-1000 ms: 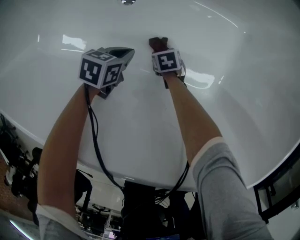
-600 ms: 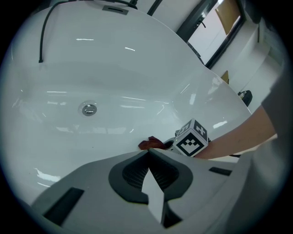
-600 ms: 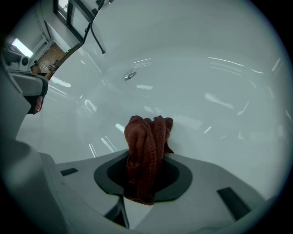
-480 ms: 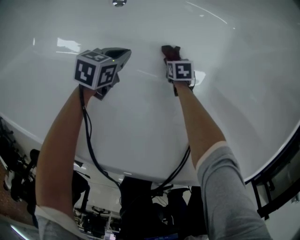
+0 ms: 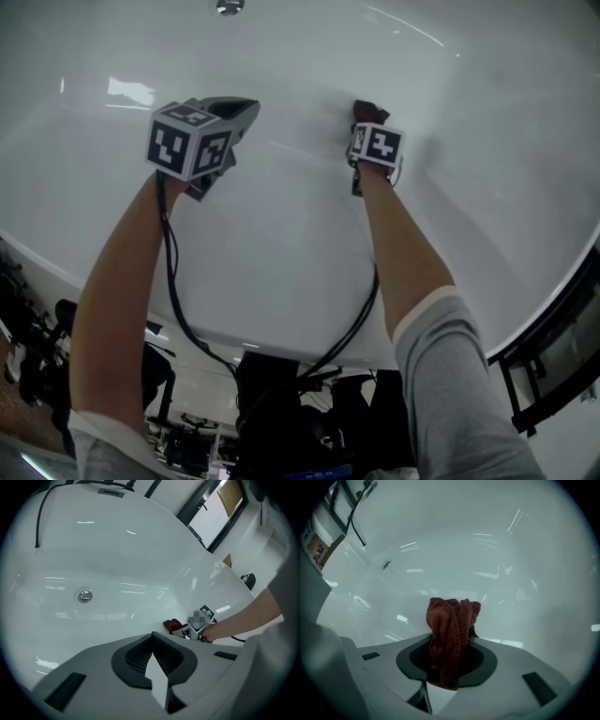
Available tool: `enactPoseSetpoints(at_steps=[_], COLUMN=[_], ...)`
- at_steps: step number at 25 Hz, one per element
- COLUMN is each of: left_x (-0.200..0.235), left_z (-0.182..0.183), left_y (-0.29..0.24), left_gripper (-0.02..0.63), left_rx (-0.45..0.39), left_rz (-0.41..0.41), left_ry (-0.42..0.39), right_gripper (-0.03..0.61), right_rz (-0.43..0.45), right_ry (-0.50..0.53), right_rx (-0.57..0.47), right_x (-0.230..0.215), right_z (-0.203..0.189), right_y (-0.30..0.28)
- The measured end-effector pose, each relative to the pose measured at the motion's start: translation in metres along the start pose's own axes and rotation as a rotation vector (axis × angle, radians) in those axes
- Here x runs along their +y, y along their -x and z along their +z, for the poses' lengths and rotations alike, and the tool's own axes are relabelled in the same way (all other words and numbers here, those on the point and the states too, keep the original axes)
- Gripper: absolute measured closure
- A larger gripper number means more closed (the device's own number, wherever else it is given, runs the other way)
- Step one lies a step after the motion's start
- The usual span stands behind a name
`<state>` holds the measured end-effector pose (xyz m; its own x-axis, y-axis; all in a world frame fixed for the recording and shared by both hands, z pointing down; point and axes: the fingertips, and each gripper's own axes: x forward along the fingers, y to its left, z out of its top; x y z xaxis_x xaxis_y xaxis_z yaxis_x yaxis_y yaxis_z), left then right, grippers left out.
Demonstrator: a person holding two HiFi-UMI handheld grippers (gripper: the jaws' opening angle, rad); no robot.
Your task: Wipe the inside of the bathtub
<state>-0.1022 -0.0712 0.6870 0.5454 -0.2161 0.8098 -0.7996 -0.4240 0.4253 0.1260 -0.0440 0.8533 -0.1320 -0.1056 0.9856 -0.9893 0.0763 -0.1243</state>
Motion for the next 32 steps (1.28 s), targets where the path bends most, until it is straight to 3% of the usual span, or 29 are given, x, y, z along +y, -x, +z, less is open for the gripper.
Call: enactPoseSetpoints(at_steps=[5,8,11,14,24,28,32], left_x=[0.007,0.013,0.021,0.021,0.000,0.001,0.009], left_z=[-0.012,-0.013,-0.016,-0.020,0.007,0.004,-0.007], left_y=[-0.001,0.004,0.007,0.007,0.010,0.009,0.006], left_gripper=[0.606,0.606,0.606,0.606,0.606,0.606,0.606], left_rx=[0.023,0.022,0.030,0.033,-0.019,-0.024,-0.015], left_rz=[0.010,0.025,0.041,0.039,0.015,0.019,0.028], left_ry=[0.010,0.004,0.002,0.018,0.018,0.026,0.037], right_gripper=[0.456,0.456,0.457,0.457,0.457,0.457,0.459], right_rz=[0.282,0.303,0.385,0.414,0.157,0.109,0.162], right_ry=[0.091,0.140,0.218,0.239,0.149,0.214,0.262], right_rx=[-0.056,0.011,0.023,0.109,0.323,0.392,0.406], right_x=[0.129,0.173,0.207,0.193,0.004,0.008,0.048], right_z=[0.025,0.020,0.022,0.004,-0.063,-0.068,-0.076], right_y=[-0.012,-0.020,-0.023,-0.022,0.000,-0.002,-0.008])
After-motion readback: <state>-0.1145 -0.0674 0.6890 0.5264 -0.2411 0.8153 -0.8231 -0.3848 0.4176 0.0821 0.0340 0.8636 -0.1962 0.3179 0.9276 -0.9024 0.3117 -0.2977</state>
